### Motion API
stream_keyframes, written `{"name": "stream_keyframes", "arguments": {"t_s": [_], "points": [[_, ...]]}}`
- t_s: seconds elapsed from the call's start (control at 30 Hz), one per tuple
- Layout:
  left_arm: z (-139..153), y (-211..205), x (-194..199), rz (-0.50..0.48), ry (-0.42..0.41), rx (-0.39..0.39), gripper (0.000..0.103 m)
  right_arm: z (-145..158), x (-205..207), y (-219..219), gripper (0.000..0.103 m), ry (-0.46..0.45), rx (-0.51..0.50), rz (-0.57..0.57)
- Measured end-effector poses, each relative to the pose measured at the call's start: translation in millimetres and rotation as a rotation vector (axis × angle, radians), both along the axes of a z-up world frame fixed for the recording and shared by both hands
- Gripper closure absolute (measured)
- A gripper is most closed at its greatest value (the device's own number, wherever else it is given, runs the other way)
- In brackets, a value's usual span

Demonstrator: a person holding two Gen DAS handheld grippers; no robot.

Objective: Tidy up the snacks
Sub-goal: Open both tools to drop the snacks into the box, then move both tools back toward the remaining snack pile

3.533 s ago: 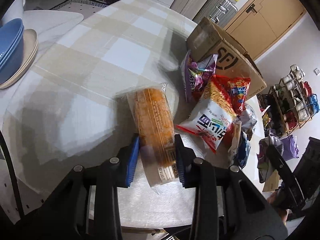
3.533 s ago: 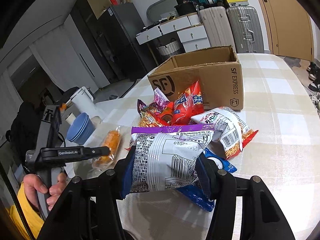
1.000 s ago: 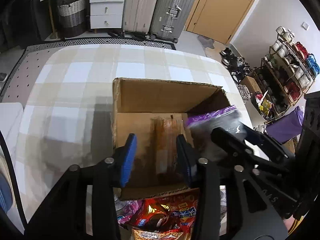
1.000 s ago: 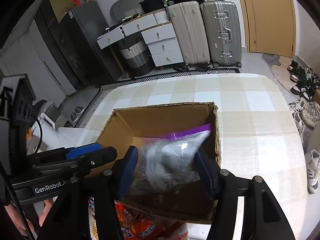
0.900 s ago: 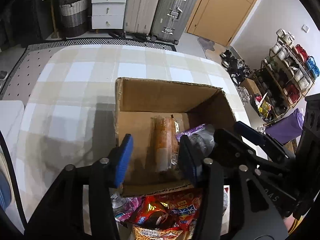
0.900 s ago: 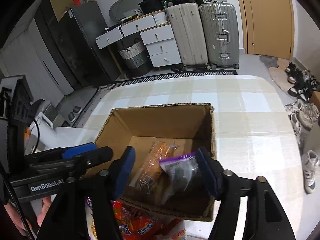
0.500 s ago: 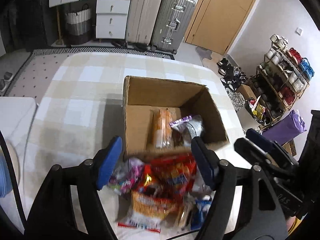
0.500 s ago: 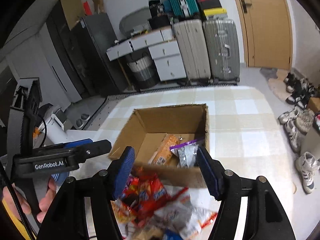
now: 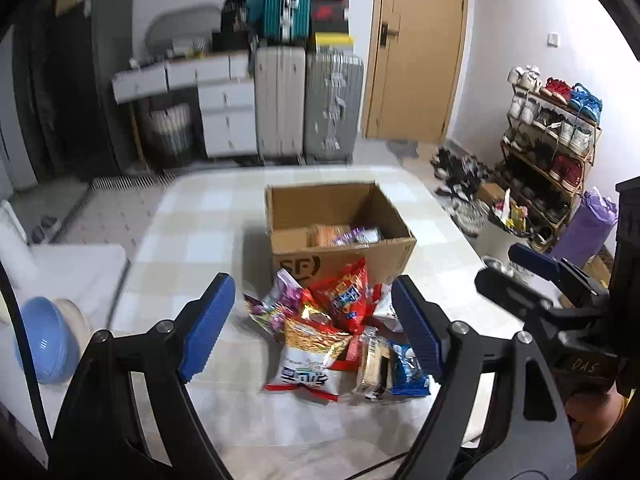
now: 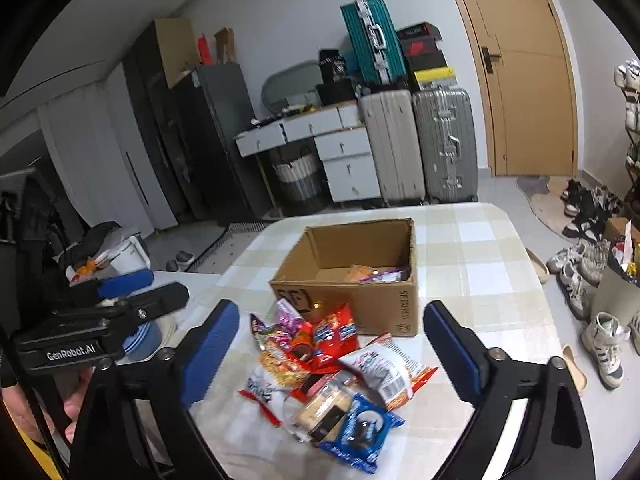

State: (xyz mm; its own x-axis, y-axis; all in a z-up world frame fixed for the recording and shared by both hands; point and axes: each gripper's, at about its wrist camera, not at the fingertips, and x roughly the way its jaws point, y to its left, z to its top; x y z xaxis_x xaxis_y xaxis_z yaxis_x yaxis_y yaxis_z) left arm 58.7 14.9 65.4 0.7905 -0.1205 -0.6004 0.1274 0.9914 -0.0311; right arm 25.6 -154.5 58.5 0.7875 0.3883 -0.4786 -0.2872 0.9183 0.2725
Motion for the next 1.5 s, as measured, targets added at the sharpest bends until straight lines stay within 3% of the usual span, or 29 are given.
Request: {"name": "stream_keyframes", "arguments": {"t_s": [0.2,0.27,0.37,0.6,0.7,0.73,1.23,1.37,1.5], "points": [[11.6,14.4,-56.9,0.056,-0.119,-0.034,0.014,-13.7,-28.0,13.7,0.004,-0.065,-0.026,0.044],[9.8,18.2,-61.4,0.072,-0.142,-0.034,0.001,-20.8,-34.8,16.9,0.001,-0.081,-0.036,0.034],[3.3,22.2,-67.1,0.083,-0.184,-0.035,0.000,-29.4,-34.7,19.5,0.001,-0.102,-0.035,0.029],[-47.7,35.3,-39.0,0.127,-0.159,-0.026,0.000,-61.3,-21.9,27.1,0.001,-0.112,-0.046,0.051],[-71.5,33.3,-15.6,0.072,-0.029,0.004,0.000,-73.3,-13.0,26.6,0.001,-0.058,-0.051,0.059],[-74.8,31.8,-11.8,0.061,-0.025,0.013,0.000,-75.7,-11.8,25.3,0.001,-0.056,-0.046,0.062],[-88.6,25.9,-3.1,0.090,-0.027,0.072,0.000,-80.7,-7.7,2.0,0.001,-0.009,0.034,0.005],[-97.2,29.5,4.9,0.114,-0.001,0.082,0.000,-85.9,-3.4,-4.9,0.001,0.024,0.047,-0.020],[-107.8,36.8,17.3,0.109,0.060,0.043,0.000,-92.2,2.5,-10.2,0.001,0.071,0.059,-0.032]]}}
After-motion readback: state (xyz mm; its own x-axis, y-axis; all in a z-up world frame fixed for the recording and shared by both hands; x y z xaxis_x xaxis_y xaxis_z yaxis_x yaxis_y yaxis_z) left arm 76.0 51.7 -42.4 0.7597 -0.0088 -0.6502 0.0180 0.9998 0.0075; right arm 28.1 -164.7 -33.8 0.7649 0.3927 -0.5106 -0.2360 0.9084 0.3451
